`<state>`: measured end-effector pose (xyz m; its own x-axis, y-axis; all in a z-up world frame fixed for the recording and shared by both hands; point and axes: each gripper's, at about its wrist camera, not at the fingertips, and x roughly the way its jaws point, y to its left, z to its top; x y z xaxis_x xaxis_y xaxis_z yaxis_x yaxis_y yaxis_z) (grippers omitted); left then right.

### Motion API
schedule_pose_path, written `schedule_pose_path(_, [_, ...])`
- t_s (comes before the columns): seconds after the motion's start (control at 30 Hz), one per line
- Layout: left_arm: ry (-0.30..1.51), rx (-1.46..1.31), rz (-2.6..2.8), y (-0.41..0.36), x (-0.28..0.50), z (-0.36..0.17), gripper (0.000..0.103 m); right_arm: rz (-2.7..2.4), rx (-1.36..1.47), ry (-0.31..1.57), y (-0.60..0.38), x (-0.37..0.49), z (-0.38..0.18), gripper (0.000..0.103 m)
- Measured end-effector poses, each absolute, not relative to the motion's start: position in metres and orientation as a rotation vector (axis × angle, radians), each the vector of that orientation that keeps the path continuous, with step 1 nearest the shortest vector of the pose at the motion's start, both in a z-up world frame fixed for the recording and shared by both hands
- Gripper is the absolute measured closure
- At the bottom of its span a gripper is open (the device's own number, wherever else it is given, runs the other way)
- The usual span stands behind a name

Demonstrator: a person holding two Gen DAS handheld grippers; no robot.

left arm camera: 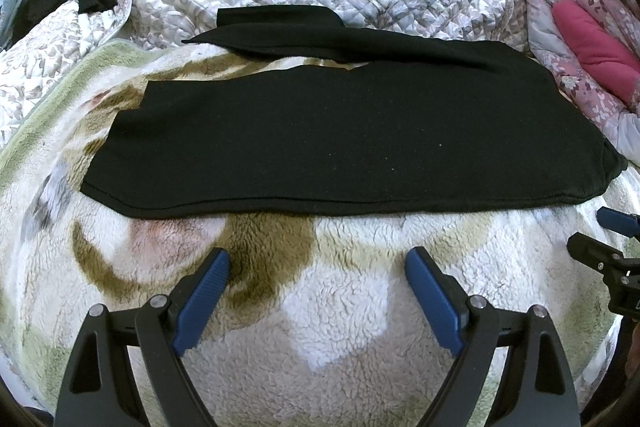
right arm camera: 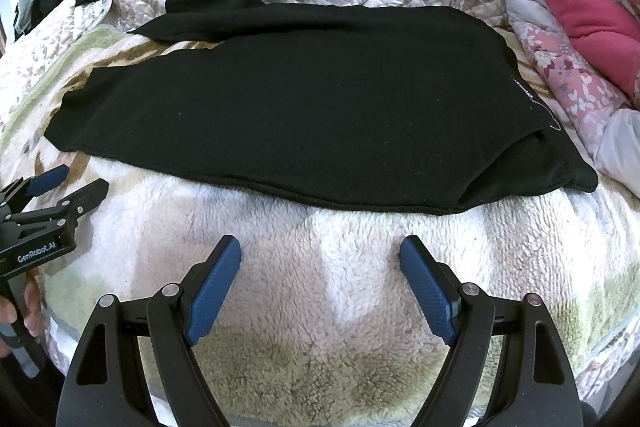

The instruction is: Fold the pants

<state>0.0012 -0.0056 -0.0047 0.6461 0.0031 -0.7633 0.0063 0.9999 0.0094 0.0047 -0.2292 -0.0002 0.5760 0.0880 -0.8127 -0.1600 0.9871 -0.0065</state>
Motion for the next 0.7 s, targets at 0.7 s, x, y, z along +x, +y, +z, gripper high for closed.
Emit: schedule_pose_path(0.7, [0.863, -0.017, -0.011, -0.001, 0.003, 0.013, 0.020, 0.067, 0.030, 0.955, -0.272, 0.015, 0.011, 0.021])
